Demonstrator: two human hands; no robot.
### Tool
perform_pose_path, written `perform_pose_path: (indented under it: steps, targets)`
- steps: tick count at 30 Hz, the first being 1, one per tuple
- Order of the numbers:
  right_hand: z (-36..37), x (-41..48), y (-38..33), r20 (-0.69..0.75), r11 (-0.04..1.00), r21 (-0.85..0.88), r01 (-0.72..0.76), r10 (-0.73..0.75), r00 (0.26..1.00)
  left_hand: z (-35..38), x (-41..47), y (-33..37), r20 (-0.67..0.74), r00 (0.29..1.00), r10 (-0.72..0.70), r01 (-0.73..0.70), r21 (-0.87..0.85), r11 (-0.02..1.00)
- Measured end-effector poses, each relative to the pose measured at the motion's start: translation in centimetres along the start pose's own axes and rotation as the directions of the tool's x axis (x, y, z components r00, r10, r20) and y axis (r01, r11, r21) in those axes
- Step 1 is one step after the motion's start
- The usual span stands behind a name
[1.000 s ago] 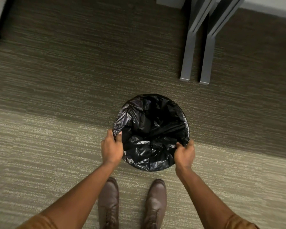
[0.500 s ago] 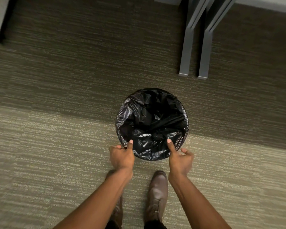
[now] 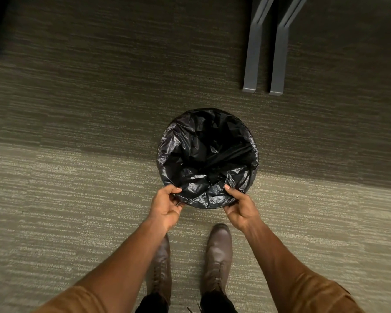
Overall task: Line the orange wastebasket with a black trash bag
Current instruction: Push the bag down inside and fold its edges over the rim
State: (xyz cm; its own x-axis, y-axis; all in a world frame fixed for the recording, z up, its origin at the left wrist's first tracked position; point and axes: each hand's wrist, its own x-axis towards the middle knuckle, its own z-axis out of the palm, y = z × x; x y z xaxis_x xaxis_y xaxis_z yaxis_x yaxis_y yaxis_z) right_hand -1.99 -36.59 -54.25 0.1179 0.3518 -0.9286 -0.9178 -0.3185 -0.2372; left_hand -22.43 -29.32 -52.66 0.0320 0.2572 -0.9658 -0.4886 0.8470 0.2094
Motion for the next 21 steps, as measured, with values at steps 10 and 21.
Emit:
perform_pose_path:
  steps: [10, 21]
  targets:
    - [-3.6, -0.5, -5.3, -0.196, 0.912, -0.333, 0.239, -0.315, 0.928, -1.7, -0.3, 3.5, -0.206, 0.878, 0.432, -0.321, 0.417, 0.850]
    - [1.4, 1.5, -7.5, -0.058, 0.898, -0.352, 0.263, -0.302, 0.952, 1.7, 0.8, 7.1, -0.115, 0.943, 0.314, -0.260, 0.335, 0.905]
